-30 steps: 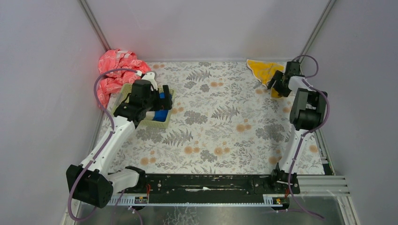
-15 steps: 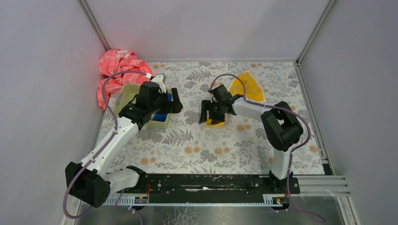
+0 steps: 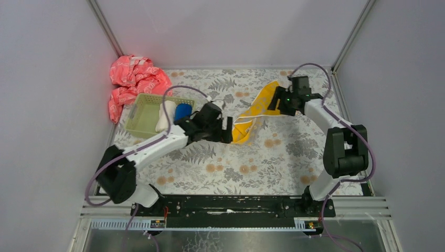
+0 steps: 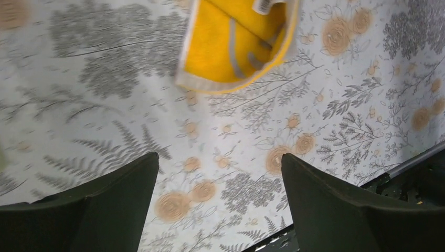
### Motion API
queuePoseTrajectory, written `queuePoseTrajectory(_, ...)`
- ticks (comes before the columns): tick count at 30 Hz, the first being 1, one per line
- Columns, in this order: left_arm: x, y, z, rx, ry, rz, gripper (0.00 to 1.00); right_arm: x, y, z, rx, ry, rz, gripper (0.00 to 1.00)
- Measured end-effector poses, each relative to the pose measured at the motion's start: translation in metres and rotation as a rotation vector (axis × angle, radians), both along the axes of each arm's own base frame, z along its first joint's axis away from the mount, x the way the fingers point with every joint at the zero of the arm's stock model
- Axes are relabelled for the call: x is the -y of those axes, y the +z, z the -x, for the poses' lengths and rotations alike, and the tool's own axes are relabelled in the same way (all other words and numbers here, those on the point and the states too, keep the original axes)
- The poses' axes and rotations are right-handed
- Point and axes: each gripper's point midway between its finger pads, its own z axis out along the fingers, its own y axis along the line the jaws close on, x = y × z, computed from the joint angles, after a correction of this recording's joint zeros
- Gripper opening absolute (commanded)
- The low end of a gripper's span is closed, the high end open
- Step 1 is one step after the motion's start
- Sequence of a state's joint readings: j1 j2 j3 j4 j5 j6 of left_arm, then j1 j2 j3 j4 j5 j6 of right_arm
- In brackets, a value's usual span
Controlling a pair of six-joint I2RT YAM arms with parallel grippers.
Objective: Roll the towels
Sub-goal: Move the towel to the center of the board, then flatten out the towel at the center of the board.
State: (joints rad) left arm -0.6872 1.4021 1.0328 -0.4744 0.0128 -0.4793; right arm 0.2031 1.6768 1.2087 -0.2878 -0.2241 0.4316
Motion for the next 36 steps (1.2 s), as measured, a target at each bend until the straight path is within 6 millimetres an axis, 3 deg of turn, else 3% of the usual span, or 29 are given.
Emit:
queuePoseTrajectory(2, 0.023, -0.011, 0.002, -0.019, -0.049, -0.022, 0.83, 0.033, -0.011, -0.005, -0.029, -0.071, 0.007, 0.71)
queuePoseTrajectory(4, 0.049, -0.018, -0.003, -0.019, -0.087, -0.034, 0.81, 0.051, -0.021, -0.008, -0.051, -0.110, 0.011, 0.71)
queuePoseTrajectory(10, 0.114, -0.038, -0.033, 0.015, -0.149, -0.071, 0.76, 0.060, -0.047, -0.012, -0.108, -0.129, -0.006, 0.70)
queuePoseTrajectory(14, 0.139, -0.057, -0.061, 0.045, -0.153, -0.113, 0.66, 0.066, -0.052, -0.018, -0.106, -0.156, -0.017, 0.70)
queuePoseTrajectory(18, 0.150, -0.074, -0.088, 0.091, -0.139, -0.172, 0.62, 0.069, -0.053, -0.023, -0.098, -0.168, -0.031, 0.70)
queuePoseTrajectory(22, 0.147, -0.087, -0.107, 0.138, -0.121, -0.253, 0.55, 0.069, -0.055, -0.023, -0.093, -0.168, -0.039, 0.70)
queuePoseTrajectory(27, 0.148, -0.090, -0.126, 0.197, -0.111, -0.312, 0.46, 0.071, -0.059, -0.021, -0.100, -0.177, -0.044, 0.70)
queuePoseTrajectory(31, 0.151, -0.088, -0.135, 0.229, -0.116, -0.329, 0.28, 0.076, -0.059, -0.022, -0.097, -0.191, -0.046, 0.70)
queuePoseTrajectory(36, 0.146, -0.086, -0.132, 0.242, -0.140, -0.343, 0.02, 0.095, -0.060, -0.027, -0.090, -0.238, -0.025, 0.70)
